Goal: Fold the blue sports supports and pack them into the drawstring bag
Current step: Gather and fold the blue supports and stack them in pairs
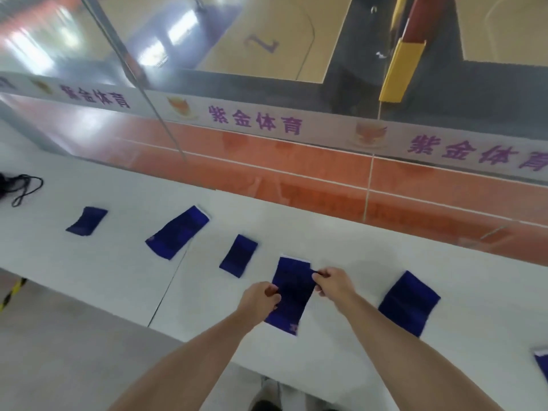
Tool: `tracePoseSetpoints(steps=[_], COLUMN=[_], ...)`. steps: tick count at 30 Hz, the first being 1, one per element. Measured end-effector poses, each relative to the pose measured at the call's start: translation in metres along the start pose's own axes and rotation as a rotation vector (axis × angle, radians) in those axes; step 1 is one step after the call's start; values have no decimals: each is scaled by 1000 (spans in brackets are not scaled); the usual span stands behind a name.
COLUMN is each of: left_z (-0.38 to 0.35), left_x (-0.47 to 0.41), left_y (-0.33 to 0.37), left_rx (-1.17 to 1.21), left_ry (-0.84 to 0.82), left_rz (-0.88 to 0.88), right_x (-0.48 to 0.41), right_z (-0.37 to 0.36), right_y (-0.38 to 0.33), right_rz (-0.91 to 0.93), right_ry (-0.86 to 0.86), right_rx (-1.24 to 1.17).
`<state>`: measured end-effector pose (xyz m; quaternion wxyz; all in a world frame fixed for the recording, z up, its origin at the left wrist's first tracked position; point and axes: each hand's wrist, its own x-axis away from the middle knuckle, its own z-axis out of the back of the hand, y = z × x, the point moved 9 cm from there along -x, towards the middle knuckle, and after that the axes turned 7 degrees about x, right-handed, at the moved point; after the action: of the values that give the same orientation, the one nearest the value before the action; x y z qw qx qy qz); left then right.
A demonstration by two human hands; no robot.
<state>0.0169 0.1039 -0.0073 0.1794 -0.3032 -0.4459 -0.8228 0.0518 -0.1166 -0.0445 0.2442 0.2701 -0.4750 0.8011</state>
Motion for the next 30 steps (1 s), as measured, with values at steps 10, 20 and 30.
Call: tracePoseSetpoints(steps=[10,20,30], left_z=[123,145,147], left_x=[-104,-143,-145], left_y=[-66,-94,-104], left_rx=[-79,-62,7], left_ry=[130,228,329], left_rz=[-29,-32,-27], right_x=[-87,-125,-121], right_z=[-133,-171,-177], right_y=[-94,-108,-132], right_rz=[64,98,282], right_ry=[42,100,146], right_rx=[255,364,508])
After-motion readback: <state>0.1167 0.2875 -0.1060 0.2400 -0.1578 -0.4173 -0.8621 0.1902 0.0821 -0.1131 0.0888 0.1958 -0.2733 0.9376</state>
